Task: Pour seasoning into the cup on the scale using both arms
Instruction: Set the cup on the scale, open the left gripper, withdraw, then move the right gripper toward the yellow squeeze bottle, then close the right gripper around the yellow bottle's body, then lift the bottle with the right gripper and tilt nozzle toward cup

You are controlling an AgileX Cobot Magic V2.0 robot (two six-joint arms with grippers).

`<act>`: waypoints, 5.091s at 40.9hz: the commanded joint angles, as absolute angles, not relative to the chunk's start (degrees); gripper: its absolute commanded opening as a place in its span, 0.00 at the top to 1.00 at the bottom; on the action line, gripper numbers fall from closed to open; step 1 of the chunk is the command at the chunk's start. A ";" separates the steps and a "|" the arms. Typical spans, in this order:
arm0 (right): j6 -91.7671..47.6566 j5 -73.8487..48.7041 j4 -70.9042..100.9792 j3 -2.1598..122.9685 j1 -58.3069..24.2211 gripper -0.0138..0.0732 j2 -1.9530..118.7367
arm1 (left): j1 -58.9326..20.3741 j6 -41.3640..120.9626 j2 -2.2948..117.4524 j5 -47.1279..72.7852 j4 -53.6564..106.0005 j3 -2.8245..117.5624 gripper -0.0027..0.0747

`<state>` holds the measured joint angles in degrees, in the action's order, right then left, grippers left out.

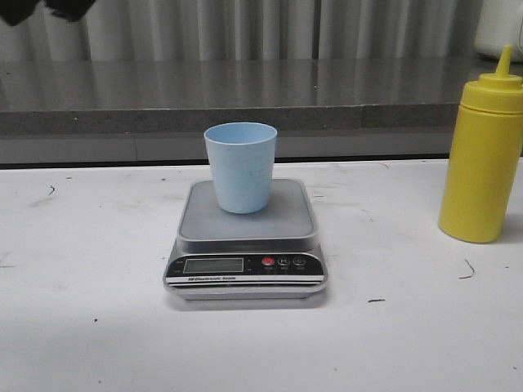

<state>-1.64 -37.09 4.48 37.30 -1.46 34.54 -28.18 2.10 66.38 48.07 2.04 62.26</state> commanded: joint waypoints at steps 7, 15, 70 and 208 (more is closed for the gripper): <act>-1.69 -33.44 4.37 39.03 -1.25 0.17 34.91 | -28.54 2.14 50.35 43.13 2.53 51.09 0.42; -1.69 -33.44 4.37 39.03 -1.25 0.17 34.91 | -28.54 2.14 41.98 42.97 2.75 45.44 0.42; -6.18 25.85 13.62 19.59 -8.68 0.17 70.32 | -28.54 2.14 39.35 42.97 2.75 44.69 0.42; -69.14 4.49 12.50 61.72 -19.50 0.45 88.79 | -28.54 2.14 39.35 42.97 3.51 44.69 0.42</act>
